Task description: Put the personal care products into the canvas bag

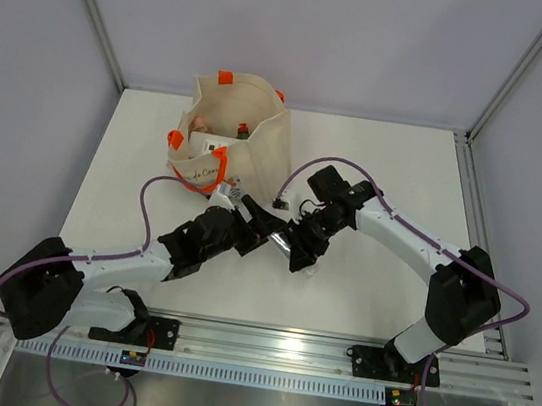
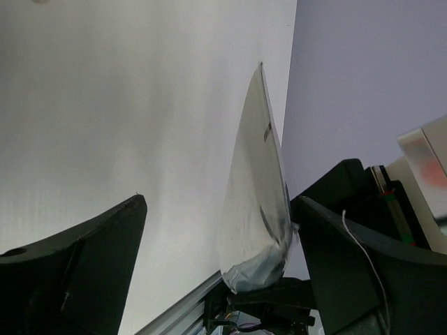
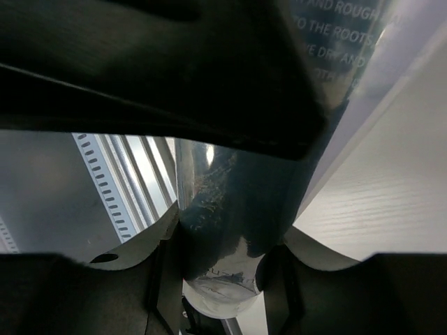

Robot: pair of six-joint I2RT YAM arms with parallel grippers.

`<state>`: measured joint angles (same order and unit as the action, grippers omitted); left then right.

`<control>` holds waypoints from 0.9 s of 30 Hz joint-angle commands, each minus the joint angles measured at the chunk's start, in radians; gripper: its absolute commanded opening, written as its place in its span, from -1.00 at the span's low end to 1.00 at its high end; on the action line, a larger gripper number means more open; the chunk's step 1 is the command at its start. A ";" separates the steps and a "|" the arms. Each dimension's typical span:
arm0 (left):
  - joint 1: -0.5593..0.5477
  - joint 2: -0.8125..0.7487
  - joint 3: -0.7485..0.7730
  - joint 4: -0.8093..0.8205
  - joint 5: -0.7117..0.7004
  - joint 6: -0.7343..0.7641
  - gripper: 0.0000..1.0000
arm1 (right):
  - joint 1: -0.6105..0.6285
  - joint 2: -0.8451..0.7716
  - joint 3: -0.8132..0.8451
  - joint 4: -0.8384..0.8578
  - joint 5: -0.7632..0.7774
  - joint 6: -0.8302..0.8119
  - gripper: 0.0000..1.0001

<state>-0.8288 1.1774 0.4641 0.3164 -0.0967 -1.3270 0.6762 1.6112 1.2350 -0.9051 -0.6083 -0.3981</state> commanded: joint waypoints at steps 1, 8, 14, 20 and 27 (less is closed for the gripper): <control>-0.012 0.060 0.051 0.142 -0.067 -0.014 0.76 | 0.005 -0.074 -0.012 0.034 -0.096 -0.013 -0.75; -0.015 0.162 0.079 0.217 -0.012 -0.024 0.13 | 0.005 -0.094 -0.016 0.051 -0.128 -0.008 -0.74; -0.026 0.142 0.071 0.233 0.032 -0.011 -0.49 | 0.005 -0.086 -0.012 0.055 -0.113 -0.015 -0.52; -0.029 0.050 0.067 0.141 0.066 0.061 -0.89 | 0.005 -0.108 -0.005 0.012 -0.117 -0.080 0.98; -0.012 -0.096 0.166 -0.124 0.091 0.236 -1.00 | -0.064 -0.239 0.010 -0.098 -0.149 -0.221 0.99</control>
<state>-0.8505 1.1603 0.5312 0.2436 -0.0311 -1.1877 0.6601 1.4574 1.1988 -0.9371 -0.7052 -0.5194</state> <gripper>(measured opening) 0.285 0.993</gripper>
